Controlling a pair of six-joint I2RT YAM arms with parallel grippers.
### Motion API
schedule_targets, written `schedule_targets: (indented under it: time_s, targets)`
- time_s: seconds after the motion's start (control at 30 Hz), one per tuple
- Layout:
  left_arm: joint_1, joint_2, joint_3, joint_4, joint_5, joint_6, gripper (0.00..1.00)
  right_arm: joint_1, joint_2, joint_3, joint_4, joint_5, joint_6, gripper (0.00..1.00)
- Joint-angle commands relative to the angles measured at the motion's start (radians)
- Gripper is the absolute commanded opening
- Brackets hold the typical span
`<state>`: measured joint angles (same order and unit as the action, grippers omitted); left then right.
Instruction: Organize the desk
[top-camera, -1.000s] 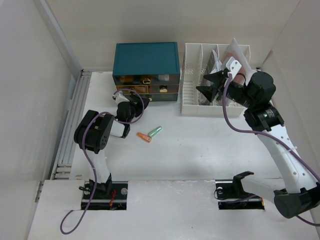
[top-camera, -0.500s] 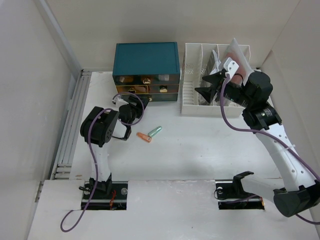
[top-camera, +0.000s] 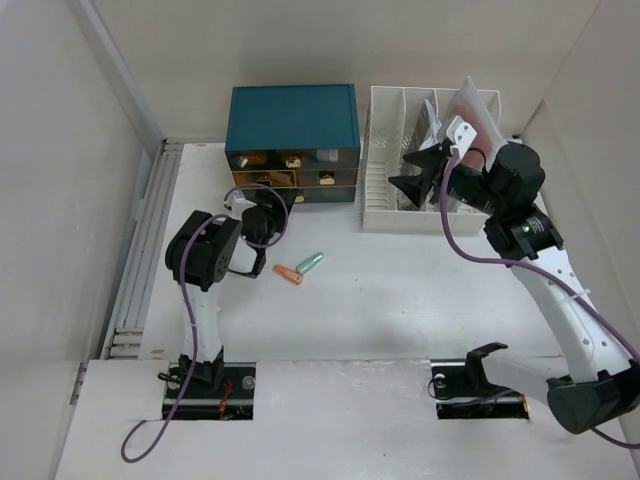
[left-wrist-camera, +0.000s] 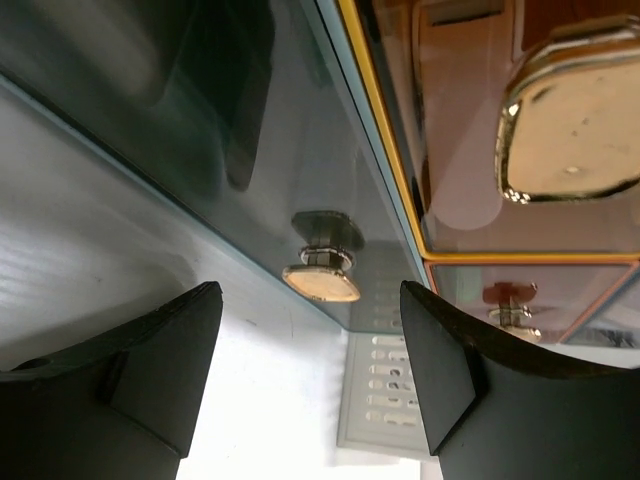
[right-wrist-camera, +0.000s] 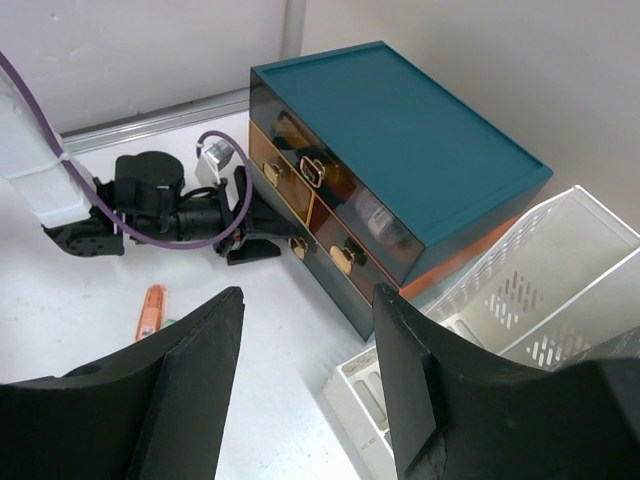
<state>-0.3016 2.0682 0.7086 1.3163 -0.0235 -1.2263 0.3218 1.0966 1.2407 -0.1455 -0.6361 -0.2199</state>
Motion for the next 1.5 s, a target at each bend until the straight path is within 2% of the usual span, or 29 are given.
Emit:
schedule_targets:
  time_s: [0.0,0.37,0.47,0.8,1.0,1.3,1.47]
  targets:
    - [-0.017,0.003,0.055,-0.057,-0.035,-0.009,0.69,-0.006,-0.009,-0.004,0.058,-0.025,0.004,0.60]
    - [-0.037,-0.028,0.097,-0.209,-0.116,0.002,0.60,-0.006,-0.018,-0.014,0.058,-0.034,0.004,0.60]
    - [-0.037,-0.039,0.097,-0.209,-0.127,0.002,0.60,-0.006,-0.018,-0.014,0.058,-0.034,0.004,0.60]
    - [-0.037,-0.039,0.078,-0.209,-0.127,-0.007,0.41,-0.006,-0.018,-0.014,0.067,-0.034,0.004,0.60]
    - [-0.037,-0.039,0.078,-0.209,-0.127,-0.007,0.40,-0.006,-0.027,-0.023,0.067,-0.043,0.004,0.60]
    - [-0.037,-0.039,0.097,-0.209,-0.127,-0.016,0.15,-0.006,-0.027,-0.023,0.067,-0.043,-0.006,0.60]
    - [-0.037,-0.039,0.088,-0.187,-0.109,-0.016,0.12,-0.006,-0.027,-0.023,0.067,-0.053,-0.006,0.60]
